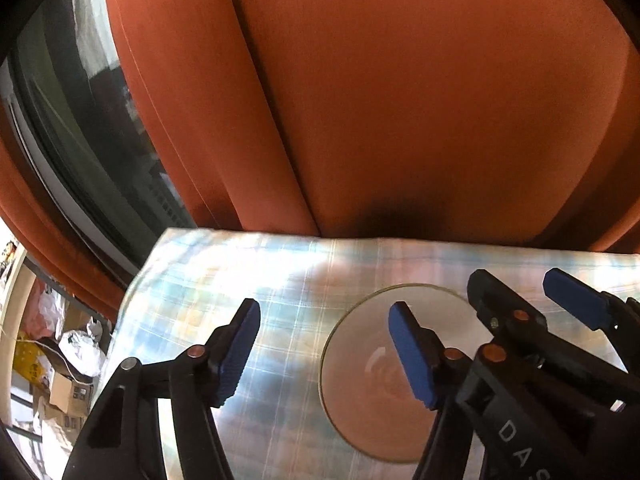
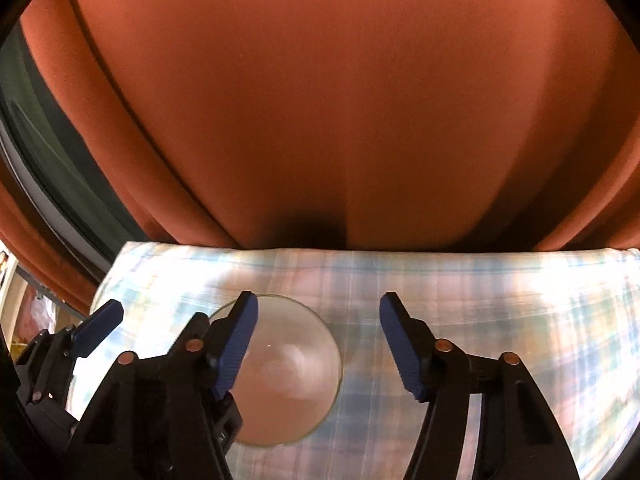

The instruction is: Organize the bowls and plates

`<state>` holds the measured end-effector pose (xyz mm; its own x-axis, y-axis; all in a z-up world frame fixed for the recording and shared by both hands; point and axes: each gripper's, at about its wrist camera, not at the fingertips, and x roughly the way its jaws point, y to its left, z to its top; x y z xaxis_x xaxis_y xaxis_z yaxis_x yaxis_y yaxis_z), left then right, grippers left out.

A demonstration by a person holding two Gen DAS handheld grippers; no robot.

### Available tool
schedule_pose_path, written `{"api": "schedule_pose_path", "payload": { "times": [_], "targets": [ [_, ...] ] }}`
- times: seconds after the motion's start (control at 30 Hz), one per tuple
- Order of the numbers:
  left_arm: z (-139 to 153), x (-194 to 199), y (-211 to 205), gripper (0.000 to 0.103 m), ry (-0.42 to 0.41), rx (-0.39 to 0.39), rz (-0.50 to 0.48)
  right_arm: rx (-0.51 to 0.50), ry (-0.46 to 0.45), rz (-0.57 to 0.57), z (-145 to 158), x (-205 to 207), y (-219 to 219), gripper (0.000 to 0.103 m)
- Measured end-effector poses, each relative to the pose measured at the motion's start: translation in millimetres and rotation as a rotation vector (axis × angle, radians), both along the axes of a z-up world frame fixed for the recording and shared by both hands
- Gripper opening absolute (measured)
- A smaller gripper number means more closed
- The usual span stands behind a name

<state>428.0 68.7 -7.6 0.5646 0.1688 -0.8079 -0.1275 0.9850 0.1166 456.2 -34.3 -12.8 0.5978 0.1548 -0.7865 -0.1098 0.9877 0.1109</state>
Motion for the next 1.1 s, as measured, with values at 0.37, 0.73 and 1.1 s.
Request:
{"api": "schedule_pose_path", "payload": {
  "times": [0.37, 0.73, 1.1],
  "targets": [
    [-38.3, 7.5, 6.1, 0.061, 0.085, -0.053, -0.004, 0.008, 0.094, 0.015, -46.3, 14.6, 1.3, 0.057],
    [-57.6, 3.5, 4.8, 0.03, 0.133, -0.072, -0.007, -0.002, 0.144, 0.028, -74.5, 14.0, 1.5, 0.028],
    [-53.6, -5.6, 3.9, 0.027, 0.135, -0.065, 0.001, -0.016, 0.147, 0.045, -78.0, 7.7, 2.4, 0.026]
  ]
}}
